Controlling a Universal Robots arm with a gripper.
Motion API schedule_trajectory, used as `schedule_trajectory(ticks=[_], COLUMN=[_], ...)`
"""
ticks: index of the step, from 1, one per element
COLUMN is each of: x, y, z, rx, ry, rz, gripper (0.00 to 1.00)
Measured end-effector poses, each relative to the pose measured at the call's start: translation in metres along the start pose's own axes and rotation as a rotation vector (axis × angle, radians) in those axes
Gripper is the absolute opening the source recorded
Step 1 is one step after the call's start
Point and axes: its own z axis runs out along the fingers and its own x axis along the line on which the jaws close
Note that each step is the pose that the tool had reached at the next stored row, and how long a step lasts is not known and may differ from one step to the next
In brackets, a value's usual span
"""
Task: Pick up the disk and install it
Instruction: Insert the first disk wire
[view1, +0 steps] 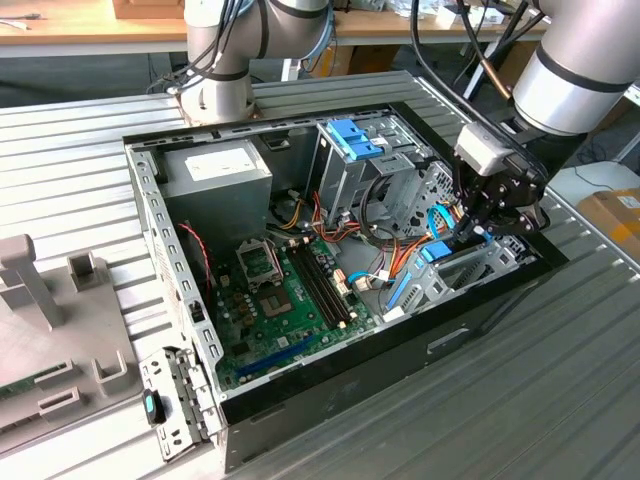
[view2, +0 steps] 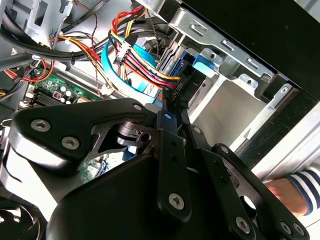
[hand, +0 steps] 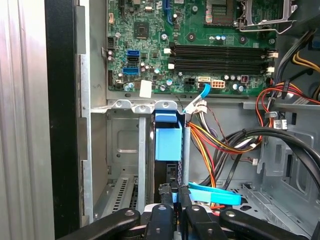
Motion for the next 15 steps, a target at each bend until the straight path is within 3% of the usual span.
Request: schedule_trajectory(ticks=[11,12,14,15], x=[0.0002,0.0002,0.0002,0.0001], y=[0.0003,0.0002,0.0001,-0.0004], z=[0.0036,0.0032,0.0015,-0.0043], rx=[0.0002,0.0001,0.0001,0.0002], ry=[-0.0014,-0.0006,-0.0005,-0.0013], rz=[0.0,0.0,0.0,0.0], gripper=[0.17,0.24,0.24,0.24])
